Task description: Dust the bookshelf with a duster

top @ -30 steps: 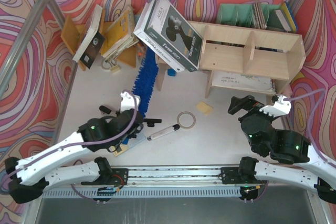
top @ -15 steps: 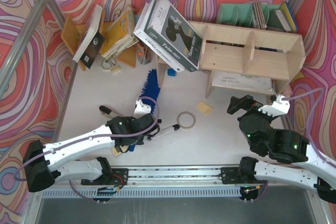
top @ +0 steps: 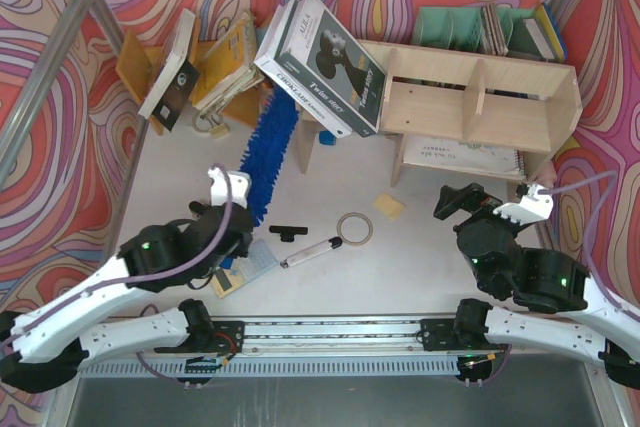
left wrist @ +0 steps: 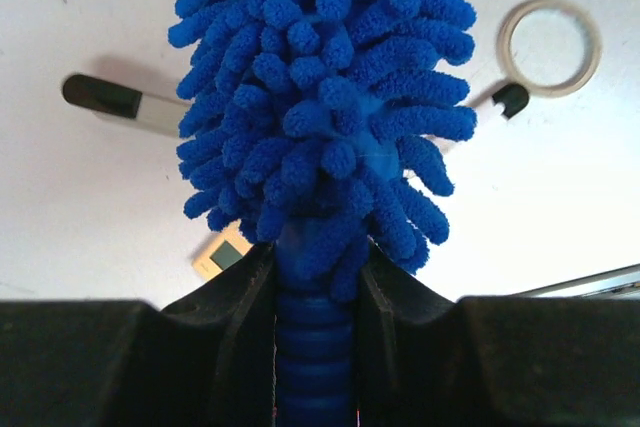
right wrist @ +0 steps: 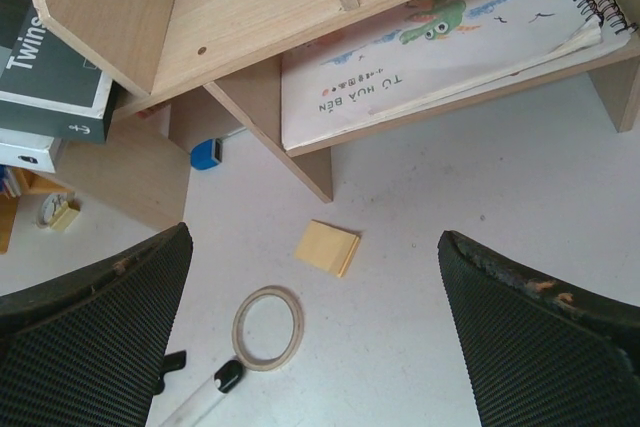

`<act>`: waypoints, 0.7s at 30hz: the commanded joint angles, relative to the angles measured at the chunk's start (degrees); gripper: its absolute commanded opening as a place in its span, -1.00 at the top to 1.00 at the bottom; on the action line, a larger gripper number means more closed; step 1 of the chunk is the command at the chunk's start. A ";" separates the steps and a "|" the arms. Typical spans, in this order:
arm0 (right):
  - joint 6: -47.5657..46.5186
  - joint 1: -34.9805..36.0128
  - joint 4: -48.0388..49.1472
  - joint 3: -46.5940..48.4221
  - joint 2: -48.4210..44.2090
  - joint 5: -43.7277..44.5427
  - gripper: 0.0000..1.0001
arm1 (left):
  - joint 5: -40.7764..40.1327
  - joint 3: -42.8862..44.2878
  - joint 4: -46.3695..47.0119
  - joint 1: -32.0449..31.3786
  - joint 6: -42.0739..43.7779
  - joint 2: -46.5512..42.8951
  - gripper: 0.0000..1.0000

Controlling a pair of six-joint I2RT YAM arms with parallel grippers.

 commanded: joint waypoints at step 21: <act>-1.91 0.53 3.72 1.21 0.06 -0.46 -0.97 | -17.56 15.39 3.98 -0.30 14.32 -10.36 1.00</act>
